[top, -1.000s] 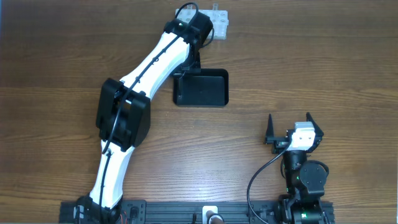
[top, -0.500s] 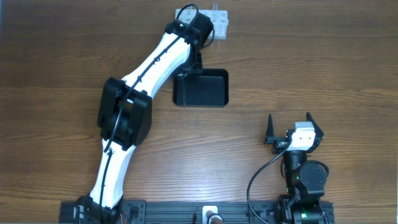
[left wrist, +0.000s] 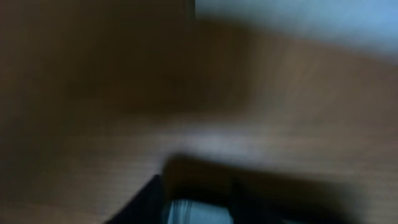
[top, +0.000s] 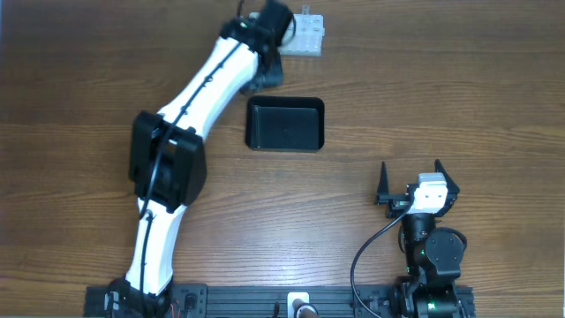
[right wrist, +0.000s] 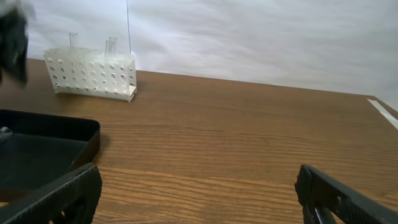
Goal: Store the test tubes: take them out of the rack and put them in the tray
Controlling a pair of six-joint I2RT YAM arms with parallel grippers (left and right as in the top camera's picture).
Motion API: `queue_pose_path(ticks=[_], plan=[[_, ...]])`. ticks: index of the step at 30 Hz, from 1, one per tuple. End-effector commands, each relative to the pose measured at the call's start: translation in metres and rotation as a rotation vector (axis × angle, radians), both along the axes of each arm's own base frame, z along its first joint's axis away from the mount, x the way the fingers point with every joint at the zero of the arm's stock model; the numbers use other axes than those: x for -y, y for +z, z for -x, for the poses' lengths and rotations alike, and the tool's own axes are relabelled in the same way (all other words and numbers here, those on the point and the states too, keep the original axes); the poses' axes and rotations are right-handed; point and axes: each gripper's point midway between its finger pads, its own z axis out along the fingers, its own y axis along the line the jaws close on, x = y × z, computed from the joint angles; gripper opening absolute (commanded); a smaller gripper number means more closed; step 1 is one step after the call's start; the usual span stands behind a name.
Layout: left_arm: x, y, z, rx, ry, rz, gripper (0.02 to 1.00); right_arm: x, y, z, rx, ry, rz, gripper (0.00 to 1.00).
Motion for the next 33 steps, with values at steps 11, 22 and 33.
queue_pose_path(ticks=[11,22,33], plan=[[0.016,0.096,-0.109,0.559,-0.097,-0.026,0.59,0.004,-0.002,0.0,-0.002,-0.02,-0.009,0.991],[0.029,0.033,-0.128,0.529,-0.176,-0.059,0.592,0.004,-0.002,0.0,-0.002,-0.02,-0.009,0.991],[0.031,0.021,-0.134,0.535,-0.2,-0.069,0.586,0.004,-0.002,0.0,-0.002,-0.02,-0.009,0.991]])
